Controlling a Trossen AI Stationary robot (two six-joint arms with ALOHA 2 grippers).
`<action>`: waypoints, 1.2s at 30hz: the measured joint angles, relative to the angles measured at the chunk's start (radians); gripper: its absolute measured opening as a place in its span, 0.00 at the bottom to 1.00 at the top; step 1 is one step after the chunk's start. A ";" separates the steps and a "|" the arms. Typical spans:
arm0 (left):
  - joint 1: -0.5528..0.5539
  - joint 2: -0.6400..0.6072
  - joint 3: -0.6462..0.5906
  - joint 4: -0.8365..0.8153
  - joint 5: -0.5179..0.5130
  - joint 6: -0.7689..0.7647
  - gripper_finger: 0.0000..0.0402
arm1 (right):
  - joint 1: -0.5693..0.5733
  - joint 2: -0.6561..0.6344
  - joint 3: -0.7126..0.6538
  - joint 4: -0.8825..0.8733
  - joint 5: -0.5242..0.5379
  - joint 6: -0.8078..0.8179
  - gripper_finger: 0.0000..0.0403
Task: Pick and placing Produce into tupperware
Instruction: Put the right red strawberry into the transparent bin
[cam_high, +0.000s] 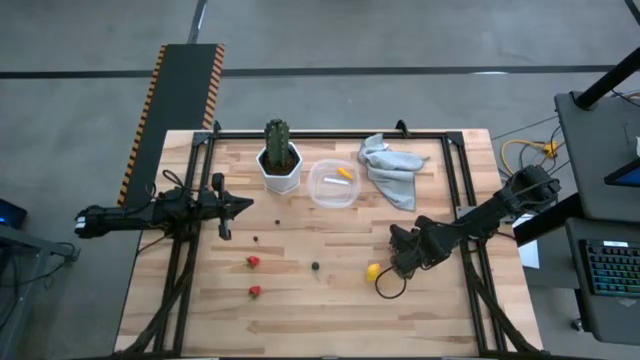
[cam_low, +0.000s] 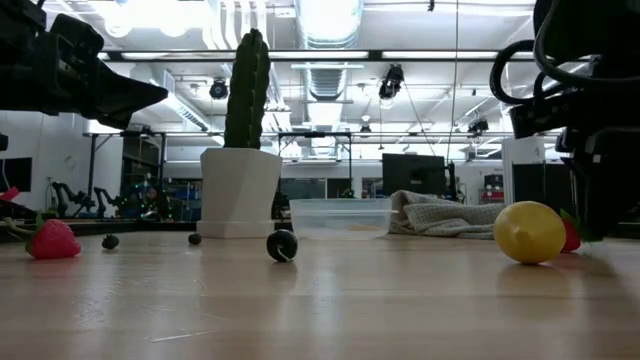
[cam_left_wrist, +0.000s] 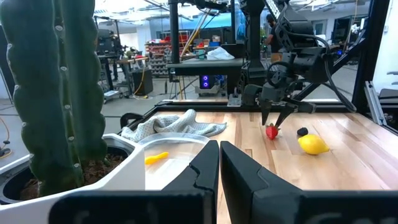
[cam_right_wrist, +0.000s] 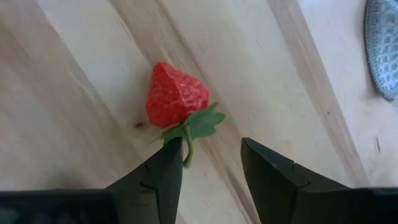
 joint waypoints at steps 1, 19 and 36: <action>0.000 0.000 0.000 0.000 0.000 0.000 0.00 | 0.000 0.000 -0.001 -0.001 -0.006 0.000 0.39; 0.000 0.000 0.000 0.000 0.000 0.000 0.00 | -0.001 0.000 -0.039 0.051 -0.010 -0.017 0.27; -0.001 0.000 0.000 0.000 0.000 0.000 0.00 | 0.000 -0.006 -0.035 0.056 -0.101 0.011 0.03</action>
